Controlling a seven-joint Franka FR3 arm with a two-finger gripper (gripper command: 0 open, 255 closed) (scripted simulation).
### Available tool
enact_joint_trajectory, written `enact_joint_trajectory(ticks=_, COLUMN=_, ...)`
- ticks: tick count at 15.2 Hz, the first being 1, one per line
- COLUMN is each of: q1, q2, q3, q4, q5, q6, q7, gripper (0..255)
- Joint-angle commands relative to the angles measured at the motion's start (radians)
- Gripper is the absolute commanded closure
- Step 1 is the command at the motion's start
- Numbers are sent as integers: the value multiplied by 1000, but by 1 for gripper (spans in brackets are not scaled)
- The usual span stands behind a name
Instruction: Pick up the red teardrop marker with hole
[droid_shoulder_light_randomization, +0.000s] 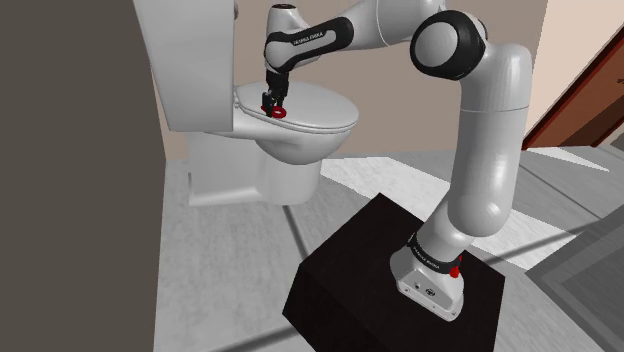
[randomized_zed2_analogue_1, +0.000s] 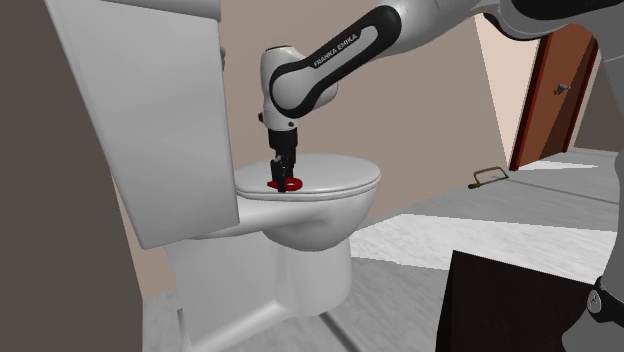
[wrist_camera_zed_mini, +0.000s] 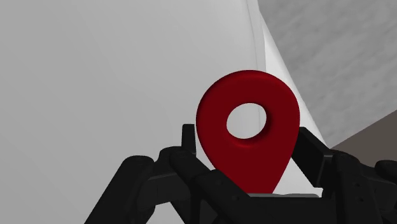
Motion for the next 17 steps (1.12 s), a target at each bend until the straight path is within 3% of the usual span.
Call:
enact_joint_trajectory(ticks=1, q1=0, q2=-6, q3=0, q4=3, q5=1, q6=-10, q7=-2, gripper=255)
enact_joint_trajectory(ticks=17, q1=1, q2=-60, q3=3, q4=114, q5=10, q6=-173, q7=-25, gripper=255)
